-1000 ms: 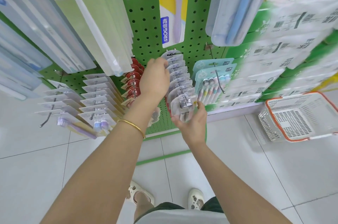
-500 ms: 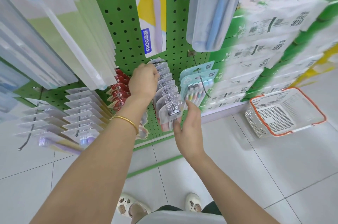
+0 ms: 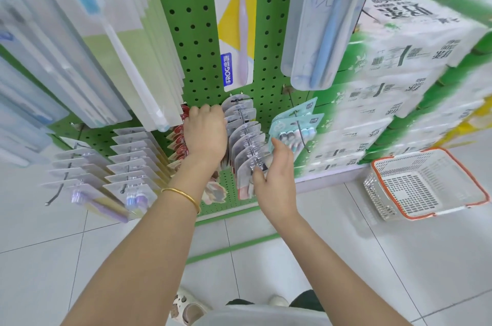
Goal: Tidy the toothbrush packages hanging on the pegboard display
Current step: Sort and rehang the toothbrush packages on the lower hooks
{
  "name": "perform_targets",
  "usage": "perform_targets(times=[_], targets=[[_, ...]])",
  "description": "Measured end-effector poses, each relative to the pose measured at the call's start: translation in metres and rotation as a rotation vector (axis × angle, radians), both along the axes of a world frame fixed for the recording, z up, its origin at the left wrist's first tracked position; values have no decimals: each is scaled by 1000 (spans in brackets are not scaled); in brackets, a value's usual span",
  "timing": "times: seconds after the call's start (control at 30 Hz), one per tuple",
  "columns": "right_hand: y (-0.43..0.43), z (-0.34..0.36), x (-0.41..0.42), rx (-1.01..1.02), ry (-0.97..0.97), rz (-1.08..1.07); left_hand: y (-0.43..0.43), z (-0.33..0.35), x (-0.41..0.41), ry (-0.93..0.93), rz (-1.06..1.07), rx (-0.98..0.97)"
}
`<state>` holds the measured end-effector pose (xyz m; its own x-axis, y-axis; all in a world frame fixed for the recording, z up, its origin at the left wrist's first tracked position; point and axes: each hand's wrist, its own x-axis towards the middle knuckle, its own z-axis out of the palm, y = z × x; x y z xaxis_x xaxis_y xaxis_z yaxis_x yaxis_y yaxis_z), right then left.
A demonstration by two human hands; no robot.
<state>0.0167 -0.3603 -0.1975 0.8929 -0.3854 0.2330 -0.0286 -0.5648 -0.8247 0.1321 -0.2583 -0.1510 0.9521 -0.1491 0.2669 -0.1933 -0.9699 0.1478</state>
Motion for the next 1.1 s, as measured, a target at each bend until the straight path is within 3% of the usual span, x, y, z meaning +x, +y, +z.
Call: perform_targets(times=[0.3, 0.77, 0.9, 1.1], targets=[[-5, 6, 1, -72, -44, 65, -9, 4, -37, -85, 170, 65], [-19, 11, -15, -54, -115, 202, -16, 24, -127, -474, 310, -272], [-15, 27, -19, 82, -138, 281, -15, 51, -143, -528, 242, -462], [-26, 56, -26, 454, -35, 535, -20, 78, -155, -508, 149, -935]])
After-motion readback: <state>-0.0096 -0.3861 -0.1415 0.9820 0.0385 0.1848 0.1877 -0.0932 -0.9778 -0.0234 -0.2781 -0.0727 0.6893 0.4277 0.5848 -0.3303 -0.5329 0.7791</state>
